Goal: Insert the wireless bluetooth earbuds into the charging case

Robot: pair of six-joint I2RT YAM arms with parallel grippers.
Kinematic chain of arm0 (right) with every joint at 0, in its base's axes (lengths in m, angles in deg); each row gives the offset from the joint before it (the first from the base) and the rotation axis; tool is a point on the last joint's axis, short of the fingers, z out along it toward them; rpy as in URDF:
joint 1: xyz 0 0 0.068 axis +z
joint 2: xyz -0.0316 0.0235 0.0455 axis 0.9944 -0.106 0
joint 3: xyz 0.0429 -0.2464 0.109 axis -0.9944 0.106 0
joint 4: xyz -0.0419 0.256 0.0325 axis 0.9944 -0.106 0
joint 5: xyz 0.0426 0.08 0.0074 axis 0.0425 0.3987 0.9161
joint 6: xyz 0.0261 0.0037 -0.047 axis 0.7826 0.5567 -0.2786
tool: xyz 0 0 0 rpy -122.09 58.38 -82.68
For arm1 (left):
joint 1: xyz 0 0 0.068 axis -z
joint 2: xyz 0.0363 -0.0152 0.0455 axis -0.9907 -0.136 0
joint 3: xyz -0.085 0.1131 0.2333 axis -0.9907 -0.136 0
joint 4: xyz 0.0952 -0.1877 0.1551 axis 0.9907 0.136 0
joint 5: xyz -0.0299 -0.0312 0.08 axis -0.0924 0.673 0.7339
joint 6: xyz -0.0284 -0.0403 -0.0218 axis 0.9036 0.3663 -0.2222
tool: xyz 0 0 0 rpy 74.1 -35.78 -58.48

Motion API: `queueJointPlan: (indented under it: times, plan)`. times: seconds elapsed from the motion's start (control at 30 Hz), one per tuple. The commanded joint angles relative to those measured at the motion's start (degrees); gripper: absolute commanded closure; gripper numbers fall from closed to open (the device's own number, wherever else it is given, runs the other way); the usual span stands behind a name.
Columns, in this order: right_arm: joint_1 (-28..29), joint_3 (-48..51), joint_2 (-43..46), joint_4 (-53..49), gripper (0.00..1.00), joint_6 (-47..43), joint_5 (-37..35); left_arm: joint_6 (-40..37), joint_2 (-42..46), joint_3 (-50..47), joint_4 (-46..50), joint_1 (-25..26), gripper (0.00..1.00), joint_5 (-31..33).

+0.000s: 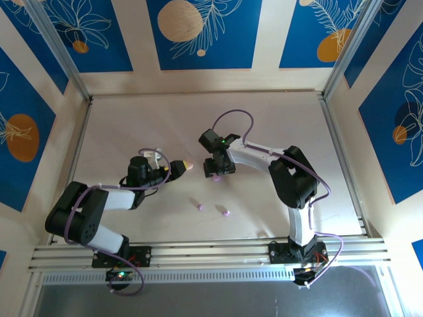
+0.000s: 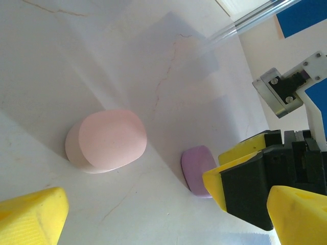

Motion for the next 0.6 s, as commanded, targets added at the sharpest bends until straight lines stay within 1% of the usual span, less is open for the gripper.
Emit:
queueJointPlan:
  times: [0.0,0.57]
  plan:
    - [-0.3,-0.5,2.0,-0.4,0.35,0.2,1.6,-1.8,2.0,-0.2,-0.3,0.5,0.00,-0.6]
    - [-0.5,-0.5,2.3,-0.4,0.31,0.6,1.7,-5.0,5.4,0.4,4.3,2.8,0.00,2.3]
